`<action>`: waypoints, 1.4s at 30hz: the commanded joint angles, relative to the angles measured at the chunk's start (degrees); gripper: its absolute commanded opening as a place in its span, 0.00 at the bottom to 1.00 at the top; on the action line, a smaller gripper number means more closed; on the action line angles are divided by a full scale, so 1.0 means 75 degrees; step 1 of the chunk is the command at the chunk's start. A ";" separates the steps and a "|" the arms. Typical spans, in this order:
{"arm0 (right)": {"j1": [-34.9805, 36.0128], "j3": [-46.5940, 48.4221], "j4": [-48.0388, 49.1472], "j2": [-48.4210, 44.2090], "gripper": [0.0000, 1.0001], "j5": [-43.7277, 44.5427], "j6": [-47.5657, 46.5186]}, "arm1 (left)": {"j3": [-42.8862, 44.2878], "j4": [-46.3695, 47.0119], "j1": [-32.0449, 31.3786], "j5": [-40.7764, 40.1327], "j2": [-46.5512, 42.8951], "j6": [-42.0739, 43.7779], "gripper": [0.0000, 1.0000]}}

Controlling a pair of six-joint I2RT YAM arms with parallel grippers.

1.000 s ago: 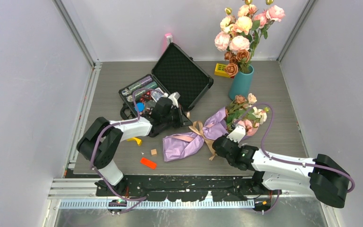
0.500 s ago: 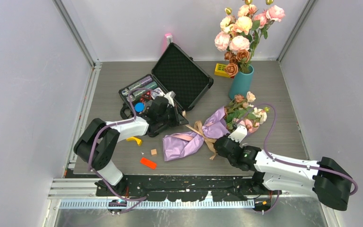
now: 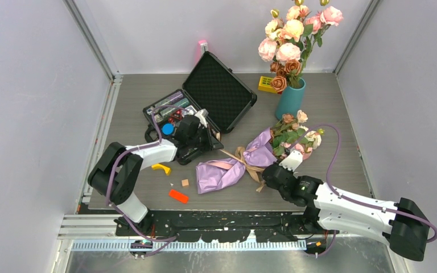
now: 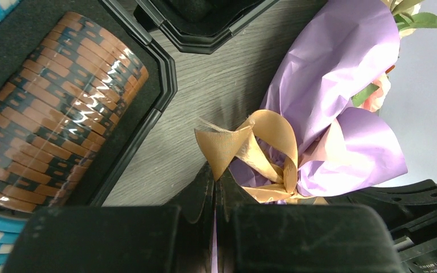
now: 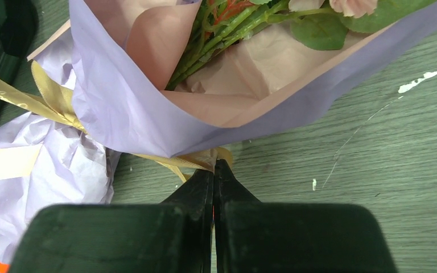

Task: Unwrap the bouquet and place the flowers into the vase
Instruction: Untie the ribbon from the wrapping paper.

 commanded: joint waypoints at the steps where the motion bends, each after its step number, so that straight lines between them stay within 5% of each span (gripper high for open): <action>1: -0.0063 0.0348 -0.0478 -0.0135 0.00 0.0545 -0.0069 | -0.0033 -0.0053 0.0158 -0.0093 -0.0394 0.0240 0.00; 19: -0.0389 0.0560 -0.0683 0.0322 0.00 0.0567 -0.0627 | -0.0127 -0.0272 0.0478 -0.0024 -0.0614 0.0410 0.00; 42: -0.2111 0.0058 -0.0261 0.0065 0.00 -0.0738 -0.1041 | -0.0416 -0.0527 0.1225 0.0173 -0.1182 0.0584 0.00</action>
